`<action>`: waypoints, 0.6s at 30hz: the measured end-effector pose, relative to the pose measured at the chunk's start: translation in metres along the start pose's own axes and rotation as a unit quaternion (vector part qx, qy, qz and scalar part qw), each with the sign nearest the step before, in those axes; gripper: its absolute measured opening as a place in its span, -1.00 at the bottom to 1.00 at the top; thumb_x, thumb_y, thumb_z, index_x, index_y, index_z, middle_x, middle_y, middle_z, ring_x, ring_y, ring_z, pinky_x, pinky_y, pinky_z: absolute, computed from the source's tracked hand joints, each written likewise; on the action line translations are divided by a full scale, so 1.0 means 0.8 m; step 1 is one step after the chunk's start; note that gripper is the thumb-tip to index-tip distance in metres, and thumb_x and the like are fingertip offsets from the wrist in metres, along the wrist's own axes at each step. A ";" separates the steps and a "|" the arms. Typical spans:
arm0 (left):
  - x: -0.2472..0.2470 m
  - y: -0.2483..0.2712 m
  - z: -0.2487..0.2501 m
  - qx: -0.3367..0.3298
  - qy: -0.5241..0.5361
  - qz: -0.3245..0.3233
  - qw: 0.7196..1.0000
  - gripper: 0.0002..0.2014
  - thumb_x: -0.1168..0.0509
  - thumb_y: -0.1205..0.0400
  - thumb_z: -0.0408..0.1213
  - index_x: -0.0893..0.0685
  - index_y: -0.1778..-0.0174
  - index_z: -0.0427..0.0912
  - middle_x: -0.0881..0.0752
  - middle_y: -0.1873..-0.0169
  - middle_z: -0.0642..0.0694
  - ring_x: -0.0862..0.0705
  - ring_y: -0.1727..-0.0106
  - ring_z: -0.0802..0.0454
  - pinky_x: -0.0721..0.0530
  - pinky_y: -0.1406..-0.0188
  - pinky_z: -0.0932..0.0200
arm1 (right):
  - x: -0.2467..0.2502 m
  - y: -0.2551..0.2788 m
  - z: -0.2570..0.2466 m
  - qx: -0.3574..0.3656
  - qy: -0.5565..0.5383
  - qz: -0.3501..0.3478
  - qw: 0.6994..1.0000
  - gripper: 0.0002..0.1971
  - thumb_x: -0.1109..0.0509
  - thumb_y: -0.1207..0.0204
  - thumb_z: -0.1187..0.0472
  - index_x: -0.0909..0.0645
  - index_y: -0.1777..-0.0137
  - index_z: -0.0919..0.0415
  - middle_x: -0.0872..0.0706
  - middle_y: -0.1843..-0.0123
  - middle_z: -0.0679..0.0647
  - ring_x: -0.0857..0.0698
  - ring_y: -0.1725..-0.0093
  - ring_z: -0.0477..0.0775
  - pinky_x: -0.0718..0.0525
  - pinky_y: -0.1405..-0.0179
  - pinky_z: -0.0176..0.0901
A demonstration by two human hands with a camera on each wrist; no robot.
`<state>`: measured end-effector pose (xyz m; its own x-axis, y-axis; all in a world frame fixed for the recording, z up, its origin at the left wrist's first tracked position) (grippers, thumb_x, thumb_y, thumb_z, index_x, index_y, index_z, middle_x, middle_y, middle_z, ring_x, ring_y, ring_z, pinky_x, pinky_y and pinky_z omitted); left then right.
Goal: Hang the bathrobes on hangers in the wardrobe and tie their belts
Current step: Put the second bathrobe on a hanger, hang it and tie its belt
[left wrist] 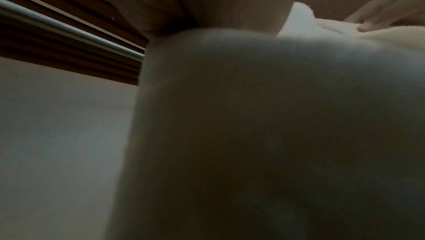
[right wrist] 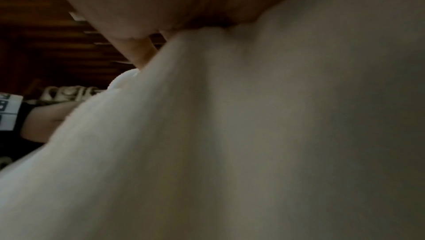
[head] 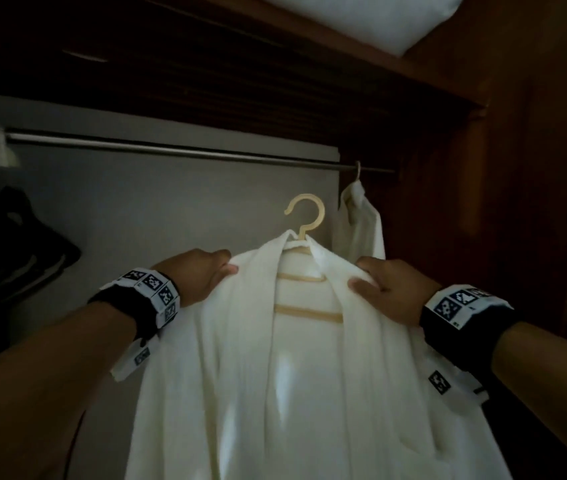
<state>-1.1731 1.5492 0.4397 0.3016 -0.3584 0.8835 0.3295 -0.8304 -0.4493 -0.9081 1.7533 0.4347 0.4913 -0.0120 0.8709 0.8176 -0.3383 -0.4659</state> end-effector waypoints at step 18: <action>-0.035 -0.384 -0.167 0.047 0.111 0.053 0.991 -0.49 0.10 -0.75 0.09 -0.59 -0.19 -0.21 -0.66 -0.22 -0.24 -0.62 -0.18 -0.13 -0.46 -0.08 0.20 | 0.050 -0.348 0.003 -0.135 0.217 0.086 0.963 -0.66 -0.13 -0.64 -0.05 -0.58 -0.29 0.01 -0.64 -0.25 0.10 -0.65 -0.18 0.15 -0.59 -0.05 -0.08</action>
<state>-1.4025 1.7572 0.5703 0.1381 -0.5345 0.8338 0.3920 -0.7436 -0.5416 -1.1151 1.8490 0.5989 0.3926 -0.4620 0.7953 0.5993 -0.5275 -0.6022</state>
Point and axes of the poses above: each hand's wrist, its own y-axis away from the middle knuckle, its own x-axis out of the back of the hand, z = x × y, the point moved 2 cm from there along -y, towards the middle knuckle
